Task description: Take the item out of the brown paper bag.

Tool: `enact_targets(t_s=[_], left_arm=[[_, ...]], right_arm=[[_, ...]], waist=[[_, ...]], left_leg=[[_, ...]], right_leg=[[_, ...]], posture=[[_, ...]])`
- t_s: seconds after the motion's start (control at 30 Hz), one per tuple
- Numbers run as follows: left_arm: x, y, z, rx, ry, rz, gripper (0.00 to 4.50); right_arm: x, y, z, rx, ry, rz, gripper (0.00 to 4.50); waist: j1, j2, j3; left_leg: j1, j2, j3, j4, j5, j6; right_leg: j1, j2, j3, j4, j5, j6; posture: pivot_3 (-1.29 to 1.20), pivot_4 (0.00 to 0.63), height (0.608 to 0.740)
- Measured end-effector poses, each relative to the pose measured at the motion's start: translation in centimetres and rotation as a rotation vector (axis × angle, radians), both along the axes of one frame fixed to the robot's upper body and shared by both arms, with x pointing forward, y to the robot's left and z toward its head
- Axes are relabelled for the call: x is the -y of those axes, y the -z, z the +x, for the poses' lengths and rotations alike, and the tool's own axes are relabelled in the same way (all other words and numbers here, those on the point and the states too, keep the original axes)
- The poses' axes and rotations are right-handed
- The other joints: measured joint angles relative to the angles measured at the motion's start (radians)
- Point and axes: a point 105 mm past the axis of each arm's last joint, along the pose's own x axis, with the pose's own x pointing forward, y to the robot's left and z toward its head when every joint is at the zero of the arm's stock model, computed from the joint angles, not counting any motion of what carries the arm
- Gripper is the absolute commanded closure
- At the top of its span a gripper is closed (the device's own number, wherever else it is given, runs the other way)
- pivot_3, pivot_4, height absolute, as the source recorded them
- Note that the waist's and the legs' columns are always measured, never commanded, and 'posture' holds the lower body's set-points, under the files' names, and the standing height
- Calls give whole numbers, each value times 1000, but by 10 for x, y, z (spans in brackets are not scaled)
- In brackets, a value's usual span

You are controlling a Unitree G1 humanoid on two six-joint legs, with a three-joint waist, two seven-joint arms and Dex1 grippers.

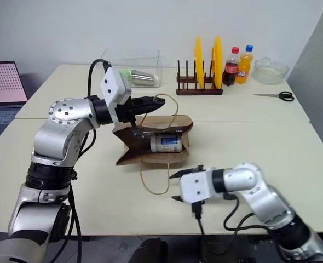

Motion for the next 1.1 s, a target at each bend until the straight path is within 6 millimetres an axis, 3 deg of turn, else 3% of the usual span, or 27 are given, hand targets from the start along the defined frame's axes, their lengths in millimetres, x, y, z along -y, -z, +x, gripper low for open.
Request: enact_targets(t_s=[0.13, 0.27, 0.47, 0.7, 0.8, 0.93, 1.1], left_arm=[[0, 0, -1, -7, 9, -8, 4500], [0, -1, -3, -20, 32, -22, 4500], [-6, -10, 1, -19, 19, -61, 4500], [-6, -13, 2, -14, 18, -68, 4500], [-6, -13, 2, -13, 18, -69, 4500], [-5, -13, 2, -11, 20, -71, 4500], [-4, -12, 2, -12, 26, -77, 4500]], right_arm=[[-3, -26, 3, -62, 25, 74, 1829], [-25, -48, 20, -27, 74, 146, 1829], [-55, -32, 52, 13, 178, 55, 1829], [-69, -13, 89, 132, 284, -55, 1829], [-71, -2, 92, 148, 291, -105, 1249], [-69, 6, 98, 199, 310, -164, 20], [-67, 8, 109, 277, 327, -229, 20]], waist=[[-5, 0, 0], [-6, 0, 0], [-5, 0, 0], [-6, 0, 0], [-6, 0, 0], [-6, 0, 0], [-7, 0, 0]], left_leg=[[1, 0, 0, -1, 0, 0], [0, 0, 0, -1, 0, 0], [-3, 0, 1, 0, 2, -3], [-4, 0, 2, 0, 2, -4], [-4, 0, 2, 0, 2, -3], [-4, 0, 2, 0, 2, -3], [-3, 0, 2, 0, 2, -3]], right_leg=[[0, 0, 0, 1, 0, 0], [-2, 0, 0, 1, 2, -3], [-5, 0, 1, 1, 2, -3], [-6, 0, 2, 3, 2, -3], [-7, 0, 2, 3, 2, -3], [-7, 0, 2, 3, 2, -3], [-7, 0, 2, 7, 2, -3]], posture=[[0, 150, 740], [0, 150, 740], [0, 150, 740], [0, 150, 740], [0, 150, 740], [0, 150, 740], [0, 150, 740]])
